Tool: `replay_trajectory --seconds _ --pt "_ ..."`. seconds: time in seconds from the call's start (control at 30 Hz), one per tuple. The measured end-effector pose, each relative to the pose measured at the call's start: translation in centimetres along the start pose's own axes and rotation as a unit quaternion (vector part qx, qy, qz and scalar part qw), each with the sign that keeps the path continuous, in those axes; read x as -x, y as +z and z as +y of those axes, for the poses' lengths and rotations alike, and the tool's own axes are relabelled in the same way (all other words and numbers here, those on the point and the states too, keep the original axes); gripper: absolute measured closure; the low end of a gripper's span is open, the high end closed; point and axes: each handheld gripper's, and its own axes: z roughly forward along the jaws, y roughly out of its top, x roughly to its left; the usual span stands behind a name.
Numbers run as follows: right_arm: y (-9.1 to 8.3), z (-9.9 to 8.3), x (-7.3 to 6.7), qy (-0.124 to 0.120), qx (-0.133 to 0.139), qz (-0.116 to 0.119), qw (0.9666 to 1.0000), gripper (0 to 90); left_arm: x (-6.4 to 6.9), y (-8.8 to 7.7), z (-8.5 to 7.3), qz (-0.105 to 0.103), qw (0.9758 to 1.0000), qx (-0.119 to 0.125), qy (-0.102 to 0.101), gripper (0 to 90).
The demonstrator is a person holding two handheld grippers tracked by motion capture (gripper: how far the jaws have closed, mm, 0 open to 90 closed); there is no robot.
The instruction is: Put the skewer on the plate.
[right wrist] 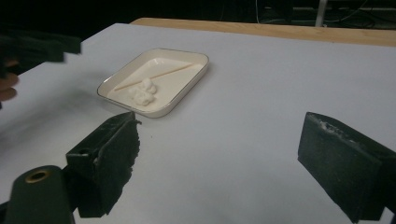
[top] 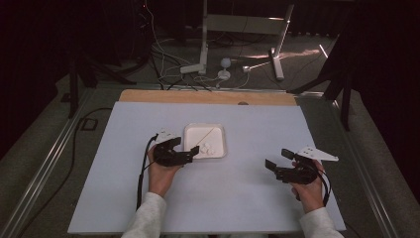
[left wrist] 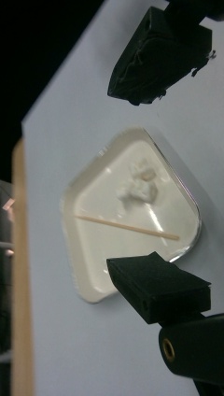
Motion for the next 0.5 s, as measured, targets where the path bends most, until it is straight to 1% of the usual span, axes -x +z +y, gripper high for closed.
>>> replay_trajectory --seconds 0.07,0.2,0.3,0.37,0.43,0.5 --pt "-0.1 -0.1 0.0 0.0 0.001 -0.001 1.0 11.9 0.0 -0.9 0.1 -0.004 0.9999 0.012 0.008 14.6" --pt "-0.3 -0.3 -0.1 -0.005 0.005 -0.001 1.0 11.7 -0.1 -2.7 0.0 -0.002 0.9991 0.027 0.033 10.0" --pt "-0.3 -0.4 -0.2 -0.007 0.009 -0.001 0.9999 11.5 -0.3 -3.8 -0.4 0.006 0.9981 0.036 0.05 5.9" --pt "-0.4 -0.5 -0.3 -0.009 0.012 0.0 0.9999 11.4 -0.5 -4.6 -0.6 0.014 0.9975 0.036 0.059 3.2" --pt "-0.6 -0.5 -0.3 -0.009 0.017 0.0 0.9998 11.2 -0.7 -5.3 -0.9 0.023 0.9967 0.041 0.066 2.2" --pt "-0.7 -0.6 -0.3 -0.011 0.022 0.001 0.9997 10.9 -1.0 -6.0 -1.1 0.029 0.9961 0.048 0.068 1.8"
